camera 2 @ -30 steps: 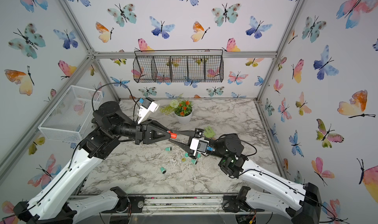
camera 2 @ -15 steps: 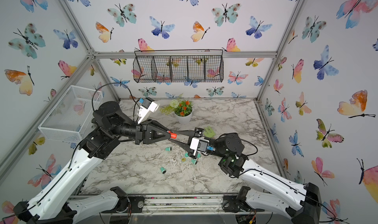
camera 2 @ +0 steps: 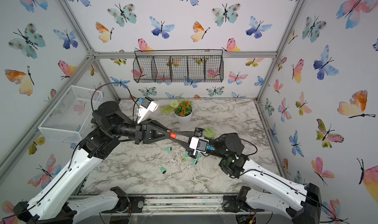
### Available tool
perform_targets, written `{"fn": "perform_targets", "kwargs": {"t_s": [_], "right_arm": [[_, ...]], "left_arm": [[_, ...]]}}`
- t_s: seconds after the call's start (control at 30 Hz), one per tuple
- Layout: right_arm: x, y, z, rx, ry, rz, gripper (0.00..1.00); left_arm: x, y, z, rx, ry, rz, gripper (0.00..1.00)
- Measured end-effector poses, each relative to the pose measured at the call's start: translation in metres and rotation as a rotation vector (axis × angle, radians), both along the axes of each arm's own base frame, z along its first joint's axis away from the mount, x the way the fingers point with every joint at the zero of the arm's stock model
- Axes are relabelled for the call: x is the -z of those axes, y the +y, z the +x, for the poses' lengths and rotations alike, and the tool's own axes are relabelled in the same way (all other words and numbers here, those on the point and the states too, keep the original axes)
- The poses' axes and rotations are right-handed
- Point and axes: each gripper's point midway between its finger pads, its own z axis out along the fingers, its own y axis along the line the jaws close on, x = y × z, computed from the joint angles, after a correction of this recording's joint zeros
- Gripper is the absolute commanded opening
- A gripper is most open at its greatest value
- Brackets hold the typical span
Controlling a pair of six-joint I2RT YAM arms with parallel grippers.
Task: Close the stamp cap
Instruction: Pick up the stamp from the center of the board.
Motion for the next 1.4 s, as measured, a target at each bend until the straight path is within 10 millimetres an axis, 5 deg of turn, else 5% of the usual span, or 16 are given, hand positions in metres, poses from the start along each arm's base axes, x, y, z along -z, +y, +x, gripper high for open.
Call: {"fn": "perform_targets", "kwargs": {"t_s": [0.5,0.9,1.17,1.4], "right_arm": [[0.002,0.001,0.003,0.007,0.017,-0.004,0.30],[0.002,0.001,0.003,0.010,0.022,-0.004,0.15],[0.005,0.002,0.007,0.024,0.040,-0.014,0.11],[0.018,0.000,0.025,0.111,0.132,-0.060,0.06]], "left_arm": [[0.000,0.000,0.000,0.000,0.000,0.000,0.16],[-0.001,0.000,0.001,-0.003,-0.007,-0.005,0.17],[0.002,-0.001,0.006,-0.034,-0.015,0.004,0.57],[0.012,0.004,0.039,-0.204,-0.023,0.062,0.63]]}}
